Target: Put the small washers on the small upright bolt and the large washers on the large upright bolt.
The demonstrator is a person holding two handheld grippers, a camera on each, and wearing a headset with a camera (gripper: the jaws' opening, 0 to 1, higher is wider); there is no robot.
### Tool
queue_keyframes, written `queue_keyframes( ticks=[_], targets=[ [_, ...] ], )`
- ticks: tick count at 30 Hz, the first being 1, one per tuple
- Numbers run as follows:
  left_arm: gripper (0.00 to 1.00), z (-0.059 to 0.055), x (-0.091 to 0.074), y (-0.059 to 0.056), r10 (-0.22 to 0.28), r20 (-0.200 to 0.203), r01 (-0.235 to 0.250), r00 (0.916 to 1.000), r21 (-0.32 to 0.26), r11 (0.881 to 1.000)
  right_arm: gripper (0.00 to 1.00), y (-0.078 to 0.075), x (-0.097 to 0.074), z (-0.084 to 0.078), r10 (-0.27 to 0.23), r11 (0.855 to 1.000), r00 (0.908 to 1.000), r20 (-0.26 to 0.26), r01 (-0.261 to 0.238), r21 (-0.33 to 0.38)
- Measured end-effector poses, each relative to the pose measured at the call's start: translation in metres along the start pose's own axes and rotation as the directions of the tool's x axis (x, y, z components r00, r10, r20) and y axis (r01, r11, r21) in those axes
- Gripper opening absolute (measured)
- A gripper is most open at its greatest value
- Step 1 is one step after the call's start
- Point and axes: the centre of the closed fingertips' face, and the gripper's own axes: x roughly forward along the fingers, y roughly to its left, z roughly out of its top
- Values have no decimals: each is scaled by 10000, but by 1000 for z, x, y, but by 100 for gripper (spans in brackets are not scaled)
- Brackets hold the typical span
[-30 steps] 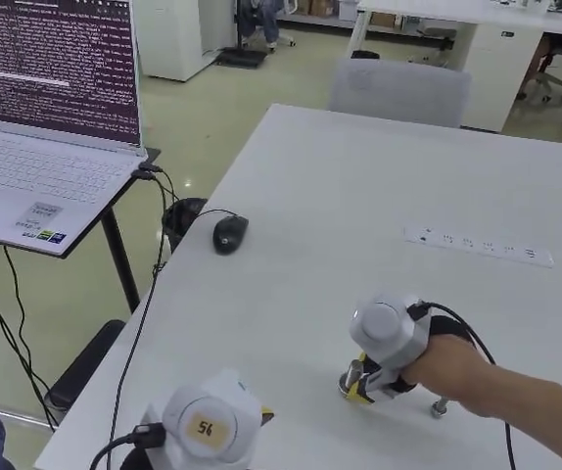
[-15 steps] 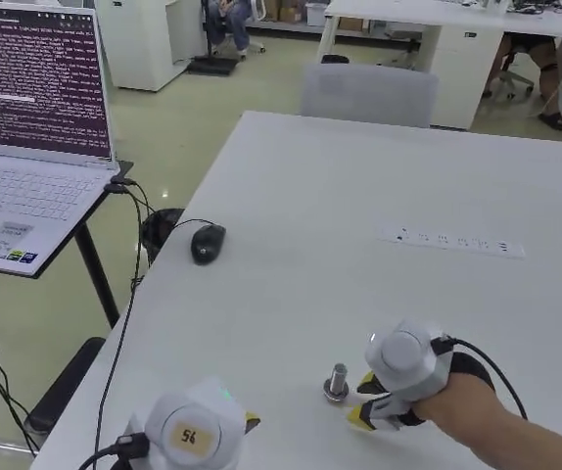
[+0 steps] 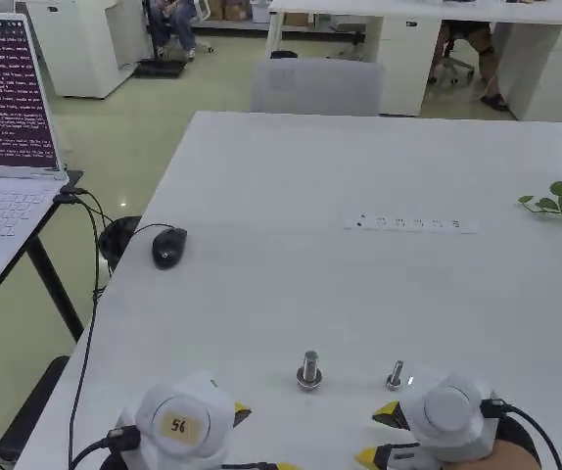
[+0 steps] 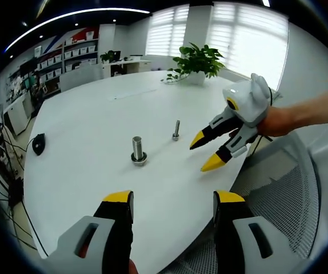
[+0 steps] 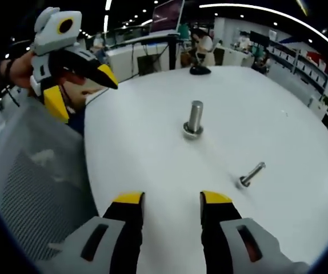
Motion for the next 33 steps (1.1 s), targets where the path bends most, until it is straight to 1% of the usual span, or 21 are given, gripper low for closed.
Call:
queue_keyframes(
  ticks=[4,6,7,9,11,13,15,17,21,26,29,33],
  targets=[
    [56,0,3,-2,-90,-24,90,10000,63,9999,47,-3,-15,-12,-308,9988,9995,108,304,374],
    [56,0,4,-3,-144,-31,144,9999,91,9999,50,-4,-22,-18,-520,9964,9984,244,502,681],
    [56,1,5,-4,-177,-26,177,9998,115,9998,52,-5,-26,-21,-570,9942,9979,307,539,925],
    [56,1,6,-4,-197,-24,197,9998,147,9997,55,-6,-32,-27,-676,9913,9972,328,634,1156],
    [56,1,6,-4,-203,-22,204,9998,151,9997,57,-6,-35,-28,-743,9901,9966,363,693,1223],
    [56,2,7,-3,-195,-13,195,9998,155,9997,58,-7,-41,-32,-852,9861,9955,419,782,1465],
    [56,1,7,-2,-181,7,181,9998,133,9997,60,-7,-44,-33,-952,9811,9937,594,835,1748],
    [56,1,8,-1,-161,15,161,9999,87,9998,61,-7,-46,-35,-1023,9759,9922,710,862,2006],
    [56,0,10,-1,-141,5,141,9999,51,9999,61,-5,-45,-43,-1110,9693,9919,622,942,2270],
    [56,1,10,-3,-101,-5,102,9999,81,9999,62,1,-47,-43,-1162,9630,9905,734,942,2526],
    [56,2,10,-4,-80,23,80,10000,64,9999,62,1,-49,-43,-1172,9604,9907,694,953,2619],
    [56,2,10,-5,-38,35,38,10000,48,10000,62,-1,-53,-41,-1248,9555,9882,890,956,2792]
  ],
)
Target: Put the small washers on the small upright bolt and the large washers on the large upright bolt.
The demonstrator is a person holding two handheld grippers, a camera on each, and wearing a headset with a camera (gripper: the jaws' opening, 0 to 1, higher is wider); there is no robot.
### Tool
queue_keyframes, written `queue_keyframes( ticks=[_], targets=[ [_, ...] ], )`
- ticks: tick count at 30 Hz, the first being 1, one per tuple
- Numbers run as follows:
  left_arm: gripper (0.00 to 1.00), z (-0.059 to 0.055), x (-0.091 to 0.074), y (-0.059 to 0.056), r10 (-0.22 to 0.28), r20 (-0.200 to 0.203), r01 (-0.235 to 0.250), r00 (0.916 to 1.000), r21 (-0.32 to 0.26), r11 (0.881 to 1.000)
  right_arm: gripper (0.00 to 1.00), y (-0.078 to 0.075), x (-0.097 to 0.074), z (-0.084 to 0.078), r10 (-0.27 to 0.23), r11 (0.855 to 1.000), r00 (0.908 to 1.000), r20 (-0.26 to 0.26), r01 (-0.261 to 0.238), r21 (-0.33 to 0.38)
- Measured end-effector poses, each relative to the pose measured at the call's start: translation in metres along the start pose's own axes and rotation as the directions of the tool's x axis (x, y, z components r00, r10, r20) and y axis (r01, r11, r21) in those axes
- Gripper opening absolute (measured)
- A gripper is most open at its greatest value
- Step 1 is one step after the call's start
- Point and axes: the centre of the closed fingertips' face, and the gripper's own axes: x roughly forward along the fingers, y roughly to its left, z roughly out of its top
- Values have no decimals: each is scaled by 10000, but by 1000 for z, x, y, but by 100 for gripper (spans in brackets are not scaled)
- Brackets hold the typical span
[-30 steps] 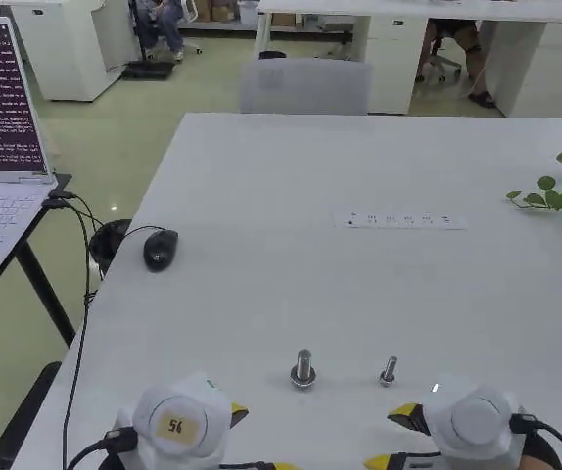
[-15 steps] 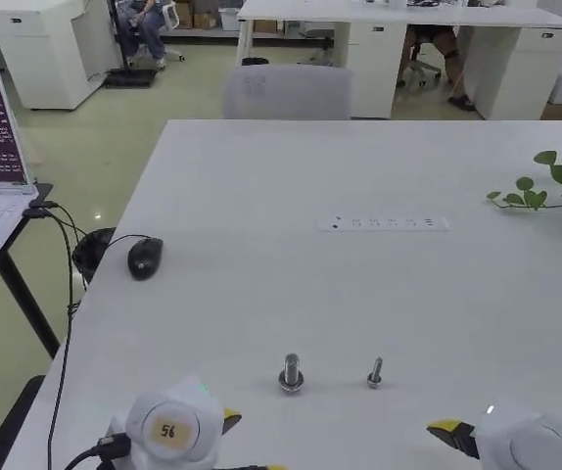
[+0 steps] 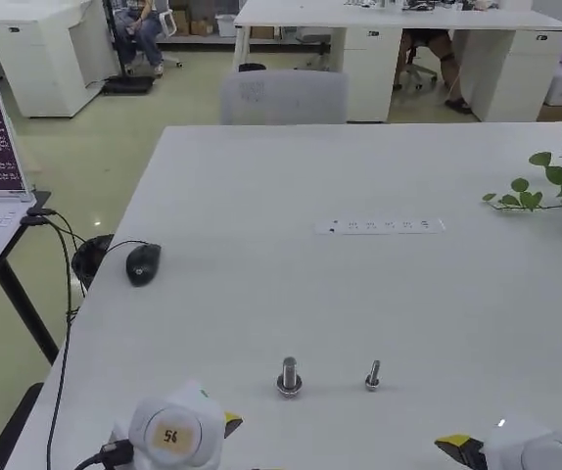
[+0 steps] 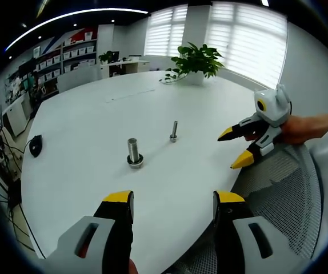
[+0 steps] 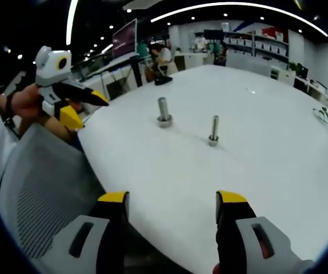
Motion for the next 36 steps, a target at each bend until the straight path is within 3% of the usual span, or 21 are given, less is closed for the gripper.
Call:
queue_keyframes(
  ticks=[11,36],
  targets=[
    [56,-1,0,-1,157,245,-148,9996,-343,9993,63,4,-5,0,96,9998,10000,2,-96,161],
    [56,0,-1,-1,200,326,-188,9993,-370,9991,64,6,-5,0,96,9994,9999,113,-100,334]
  ],
)
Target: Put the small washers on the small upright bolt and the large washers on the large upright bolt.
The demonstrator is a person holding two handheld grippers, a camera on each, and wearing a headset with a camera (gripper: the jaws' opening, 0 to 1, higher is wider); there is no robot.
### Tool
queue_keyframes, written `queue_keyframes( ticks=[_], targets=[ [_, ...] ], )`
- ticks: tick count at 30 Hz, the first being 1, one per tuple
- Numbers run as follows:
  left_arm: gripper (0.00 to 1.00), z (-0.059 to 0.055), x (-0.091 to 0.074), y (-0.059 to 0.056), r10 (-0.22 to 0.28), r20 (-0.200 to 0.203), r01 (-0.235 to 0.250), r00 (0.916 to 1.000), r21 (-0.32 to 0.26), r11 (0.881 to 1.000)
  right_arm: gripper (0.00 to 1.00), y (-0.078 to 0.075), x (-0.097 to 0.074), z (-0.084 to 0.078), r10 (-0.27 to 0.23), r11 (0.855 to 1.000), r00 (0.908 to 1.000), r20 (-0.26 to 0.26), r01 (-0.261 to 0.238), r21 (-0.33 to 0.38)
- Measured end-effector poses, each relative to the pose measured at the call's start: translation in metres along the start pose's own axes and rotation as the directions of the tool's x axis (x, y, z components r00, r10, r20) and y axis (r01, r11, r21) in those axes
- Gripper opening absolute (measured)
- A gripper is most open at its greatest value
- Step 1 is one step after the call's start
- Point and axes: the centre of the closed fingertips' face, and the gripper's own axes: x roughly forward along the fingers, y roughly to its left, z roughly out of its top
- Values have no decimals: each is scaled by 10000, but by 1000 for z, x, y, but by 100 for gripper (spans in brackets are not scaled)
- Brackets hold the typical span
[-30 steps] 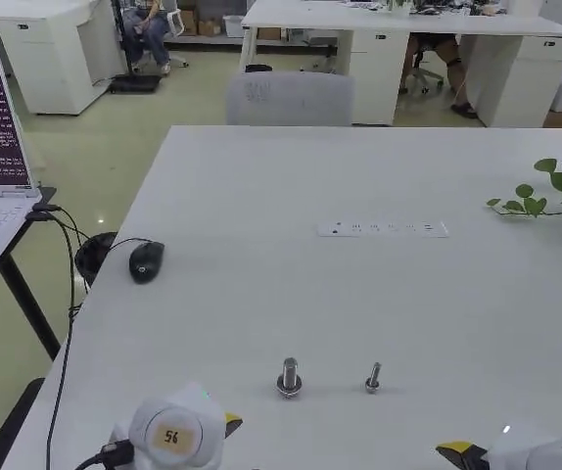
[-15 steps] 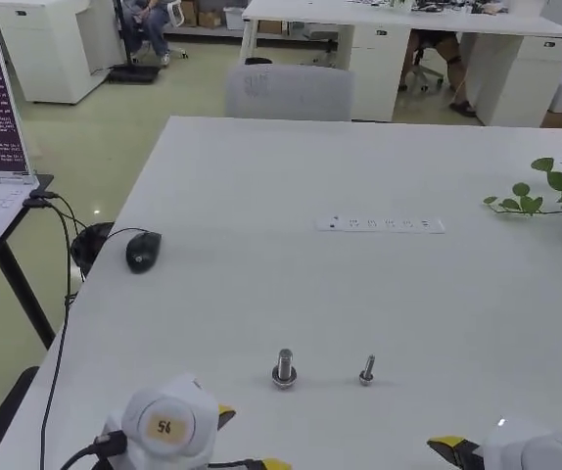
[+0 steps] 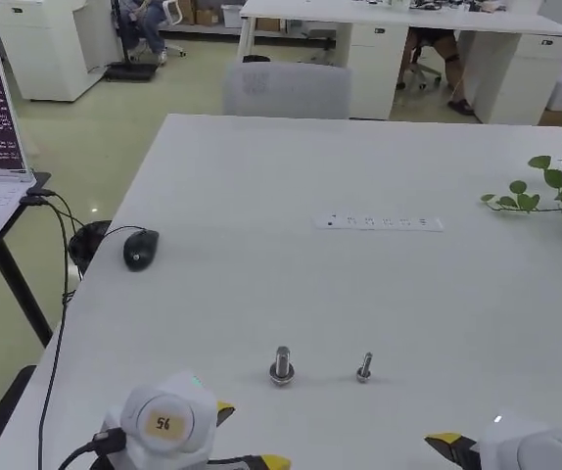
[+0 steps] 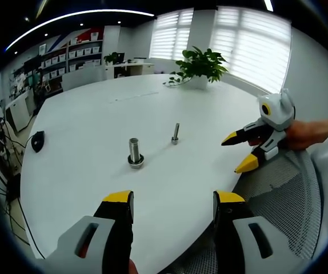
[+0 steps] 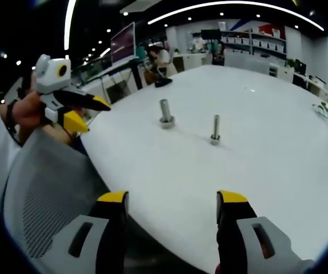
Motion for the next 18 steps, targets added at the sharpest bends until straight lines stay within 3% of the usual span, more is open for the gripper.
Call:
queue_keyframes(
  ticks=[18],
  targets=[
    [56,4,-6,8,152,132,-151,9998,-29,9999,63,-11,-8,6,-429,9989,9989,209,425,201]
  ],
)
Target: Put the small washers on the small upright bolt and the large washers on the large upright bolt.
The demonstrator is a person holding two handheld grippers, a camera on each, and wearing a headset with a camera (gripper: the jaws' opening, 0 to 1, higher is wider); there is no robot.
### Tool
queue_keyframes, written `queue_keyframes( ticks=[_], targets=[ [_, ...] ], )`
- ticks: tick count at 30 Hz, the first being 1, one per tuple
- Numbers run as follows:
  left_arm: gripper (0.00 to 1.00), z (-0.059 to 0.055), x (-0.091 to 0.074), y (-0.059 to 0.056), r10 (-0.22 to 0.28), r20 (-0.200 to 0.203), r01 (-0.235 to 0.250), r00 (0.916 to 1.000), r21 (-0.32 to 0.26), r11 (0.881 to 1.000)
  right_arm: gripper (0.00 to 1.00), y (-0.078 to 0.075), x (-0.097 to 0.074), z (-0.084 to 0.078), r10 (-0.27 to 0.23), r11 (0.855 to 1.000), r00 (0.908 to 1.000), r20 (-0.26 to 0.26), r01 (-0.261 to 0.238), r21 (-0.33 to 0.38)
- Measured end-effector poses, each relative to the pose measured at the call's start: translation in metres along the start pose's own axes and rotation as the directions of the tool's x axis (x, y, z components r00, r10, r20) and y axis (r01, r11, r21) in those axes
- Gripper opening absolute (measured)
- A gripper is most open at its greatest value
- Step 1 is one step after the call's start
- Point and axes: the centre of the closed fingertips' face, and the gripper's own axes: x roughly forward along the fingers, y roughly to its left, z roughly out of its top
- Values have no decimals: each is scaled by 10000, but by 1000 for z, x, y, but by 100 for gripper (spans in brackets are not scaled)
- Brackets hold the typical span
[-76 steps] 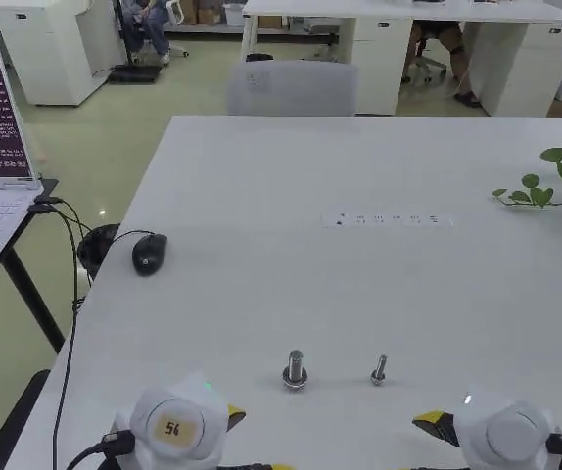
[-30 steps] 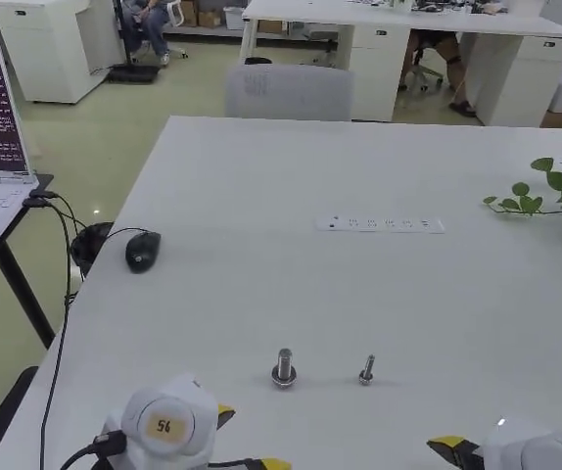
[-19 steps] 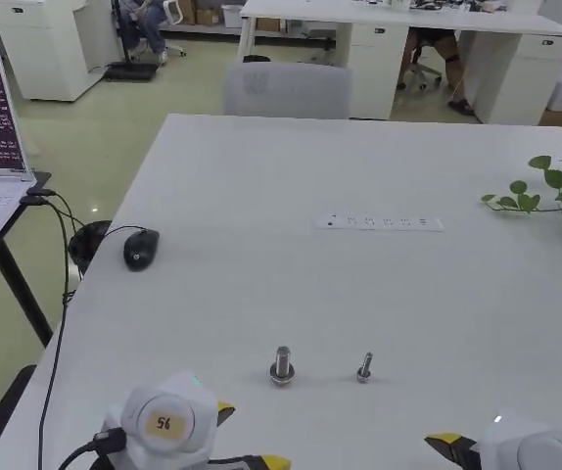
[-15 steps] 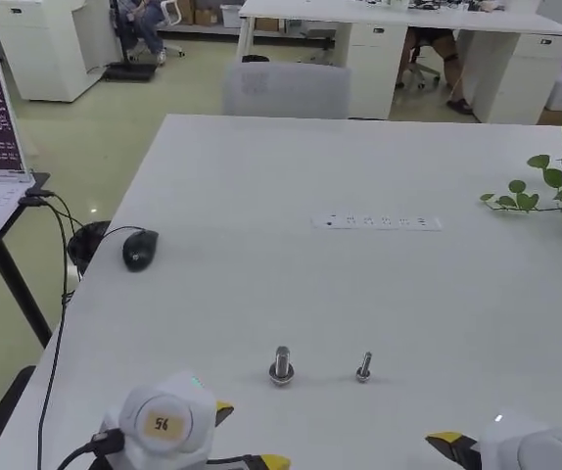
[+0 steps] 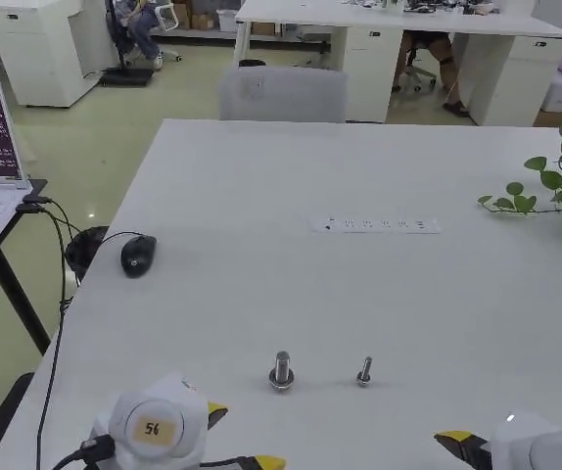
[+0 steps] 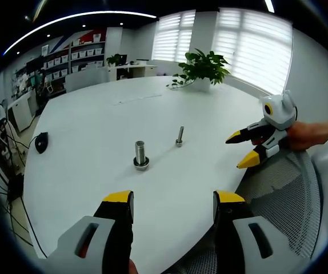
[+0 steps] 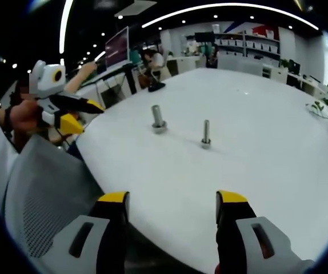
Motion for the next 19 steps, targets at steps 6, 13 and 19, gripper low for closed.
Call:
queue_keyframes(
  ticks=[6,13,19],
  targets=[
    [56,0,0,0,-16,-6,16,10000,19,10000,63,-4,-5,2,-138,9999,9999,38,138,20],
    [56,1,0,0,-8,27,8,10000,17,10000,63,-7,-7,6,-230,9997,9997,68,230,-77],
    [56,4,-1,2,83,187,-80,9998,-126,9999,63,-9,-7,5,-255,9996,9997,13,256,-155]
  ],
)
